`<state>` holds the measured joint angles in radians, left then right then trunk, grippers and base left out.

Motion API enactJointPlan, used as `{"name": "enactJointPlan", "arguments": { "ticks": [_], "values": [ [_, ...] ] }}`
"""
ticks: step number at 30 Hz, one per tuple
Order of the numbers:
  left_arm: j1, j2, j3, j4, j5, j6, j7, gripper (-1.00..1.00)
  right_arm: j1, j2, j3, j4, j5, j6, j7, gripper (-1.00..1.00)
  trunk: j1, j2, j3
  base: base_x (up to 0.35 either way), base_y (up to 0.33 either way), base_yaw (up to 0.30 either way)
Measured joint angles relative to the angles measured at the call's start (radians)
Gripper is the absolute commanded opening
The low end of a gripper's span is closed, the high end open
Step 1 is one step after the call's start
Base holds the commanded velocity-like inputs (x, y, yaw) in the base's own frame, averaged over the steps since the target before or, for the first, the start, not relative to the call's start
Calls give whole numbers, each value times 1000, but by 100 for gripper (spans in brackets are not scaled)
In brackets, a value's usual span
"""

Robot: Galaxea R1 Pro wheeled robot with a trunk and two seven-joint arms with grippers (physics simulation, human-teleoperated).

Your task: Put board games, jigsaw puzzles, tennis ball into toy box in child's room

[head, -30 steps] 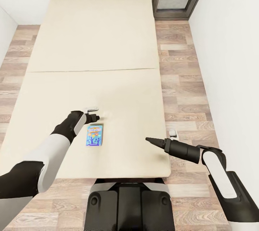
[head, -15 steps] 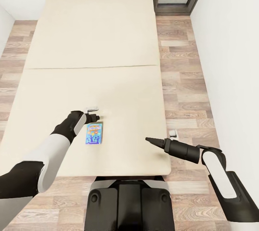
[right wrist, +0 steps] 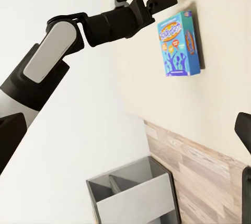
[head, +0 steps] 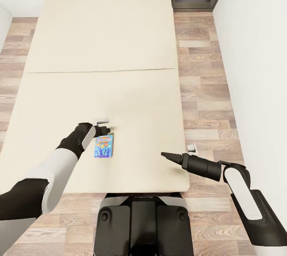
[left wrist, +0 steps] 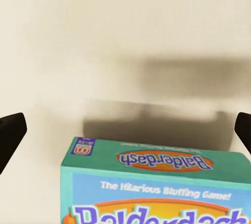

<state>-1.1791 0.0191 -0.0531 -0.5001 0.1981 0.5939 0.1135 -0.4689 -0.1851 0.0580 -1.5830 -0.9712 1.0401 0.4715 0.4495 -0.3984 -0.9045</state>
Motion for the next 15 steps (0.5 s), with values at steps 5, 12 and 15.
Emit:
{"name": "enactJointPlan", "arguments": {
  "ticks": [5,12,15],
  "values": [
    [0,0,-1,0,0,-8,-1,100,0,-1,0,0,0,0,0,100,0,0,-8,0,0,0],
    [1,0,-4,0,0,-44,-20,100,0,-1,0,0,1,-1,-1,100,0,0,-20,0,0,0],
    [1,0,-4,0,0,-48,-31,100,0,-1,-2,0,1,-2,-3,100,0,0,-25,0,0,0]
  ]
}}
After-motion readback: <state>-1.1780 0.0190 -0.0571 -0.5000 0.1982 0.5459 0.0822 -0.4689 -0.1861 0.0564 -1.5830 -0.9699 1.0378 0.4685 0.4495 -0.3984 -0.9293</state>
